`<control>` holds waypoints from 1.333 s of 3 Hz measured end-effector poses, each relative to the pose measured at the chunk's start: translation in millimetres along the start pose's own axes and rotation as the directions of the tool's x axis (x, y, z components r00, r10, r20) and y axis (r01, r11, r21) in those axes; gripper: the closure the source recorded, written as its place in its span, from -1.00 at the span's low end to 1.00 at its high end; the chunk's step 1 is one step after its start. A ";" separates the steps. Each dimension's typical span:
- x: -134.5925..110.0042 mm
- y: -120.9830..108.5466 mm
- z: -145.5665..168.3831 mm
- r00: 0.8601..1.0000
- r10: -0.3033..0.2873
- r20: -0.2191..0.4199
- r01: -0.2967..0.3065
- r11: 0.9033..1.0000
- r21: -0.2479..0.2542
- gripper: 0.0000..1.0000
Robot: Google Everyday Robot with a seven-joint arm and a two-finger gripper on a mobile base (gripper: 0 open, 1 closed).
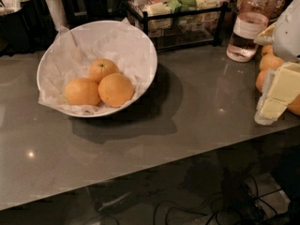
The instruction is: Pick orange from white bowl
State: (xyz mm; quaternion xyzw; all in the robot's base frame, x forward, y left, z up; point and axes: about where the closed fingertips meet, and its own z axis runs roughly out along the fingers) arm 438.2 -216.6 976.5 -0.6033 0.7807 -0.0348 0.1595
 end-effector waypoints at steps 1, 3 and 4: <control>-0.1 0.0 0.0 1.000 0.000 0.000 0.000 1.000 0.000 -1.00; -42.1 0.5 12.1 0.992 -0.100 0.070 0.101 0.995 -0.015 -1.00; -79.4 3.7 14.6 0.975 -0.190 0.116 0.193 0.981 -0.012 -1.00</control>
Offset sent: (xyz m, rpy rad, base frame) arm 0.0094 0.0258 -0.0114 0.0344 0.0258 0.0769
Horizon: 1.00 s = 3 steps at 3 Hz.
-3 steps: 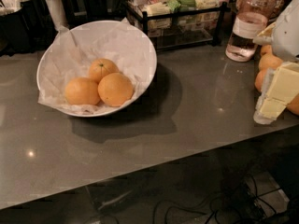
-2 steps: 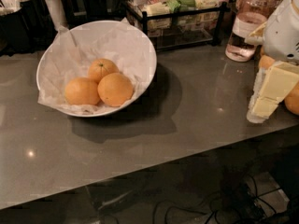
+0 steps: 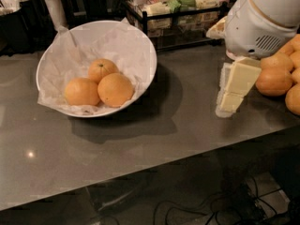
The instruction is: Pick orange from white bowl
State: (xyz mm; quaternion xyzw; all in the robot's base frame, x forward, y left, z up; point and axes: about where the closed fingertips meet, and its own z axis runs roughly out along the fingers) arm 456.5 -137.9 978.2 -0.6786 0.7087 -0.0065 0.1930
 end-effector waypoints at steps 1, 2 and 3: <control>-35.6 -3.2 3.4 0.996 -0.089 0.033 0.088 0.996 0.006 -1.00; -70.2 -3.5 -0.1 0.983 -0.168 0.076 0.167 0.986 0.022 -1.00; -102.6 -3.6 -3.9 0.965 -0.232 0.122 0.229 0.973 0.036 -1.00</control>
Offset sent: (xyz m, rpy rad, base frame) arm 0.0023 0.1029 0.0314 0.0495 -0.0919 0.2696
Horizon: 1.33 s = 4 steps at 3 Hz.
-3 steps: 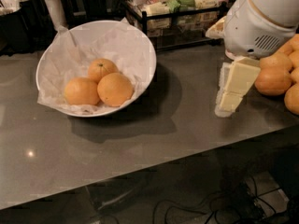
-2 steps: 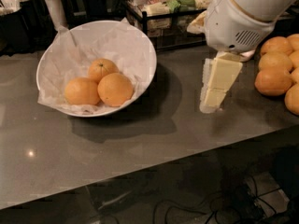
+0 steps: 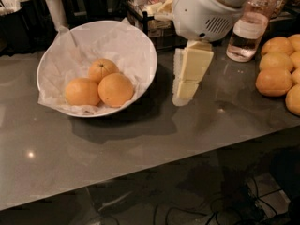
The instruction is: Pick orange from white bowl
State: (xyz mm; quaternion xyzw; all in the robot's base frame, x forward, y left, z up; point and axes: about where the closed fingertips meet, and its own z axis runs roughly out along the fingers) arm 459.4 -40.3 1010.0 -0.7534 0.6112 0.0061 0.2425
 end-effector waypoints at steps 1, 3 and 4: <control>-25.5 -13.3 4.1 0.998 -0.014 0.062 0.014 1.000 -0.004 -1.00; -101.0 -65.2 45.2 0.989 -0.019 0.145 0.026 0.999 -0.043 -1.00; -101.0 -65.2 45.2 0.989 -0.019 0.145 0.026 0.999 -0.043 -1.00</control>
Offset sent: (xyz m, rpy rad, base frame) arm 0.0428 0.0897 0.0156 0.1386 0.0430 0.0450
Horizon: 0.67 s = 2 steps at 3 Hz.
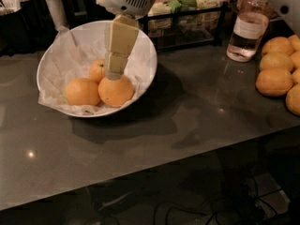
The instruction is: Pick orange from white bowl
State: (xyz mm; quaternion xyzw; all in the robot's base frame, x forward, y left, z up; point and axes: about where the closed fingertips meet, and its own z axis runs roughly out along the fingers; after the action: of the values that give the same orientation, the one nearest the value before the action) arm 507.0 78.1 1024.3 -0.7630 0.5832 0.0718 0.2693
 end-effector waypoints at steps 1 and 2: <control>0.0 0.0 0.0 1.000 0.000 0.000 0.000 1.000 0.000 -0.76; -0.1 0.0 0.0 1.000 0.000 0.000 0.000 1.000 0.000 -0.39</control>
Offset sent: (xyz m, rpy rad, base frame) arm 0.0000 0.0000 0.0000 0.0000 0.0000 0.0000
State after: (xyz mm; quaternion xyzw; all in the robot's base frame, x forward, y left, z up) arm 507.0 78.2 1024.4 -0.7630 0.5832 0.0718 0.2694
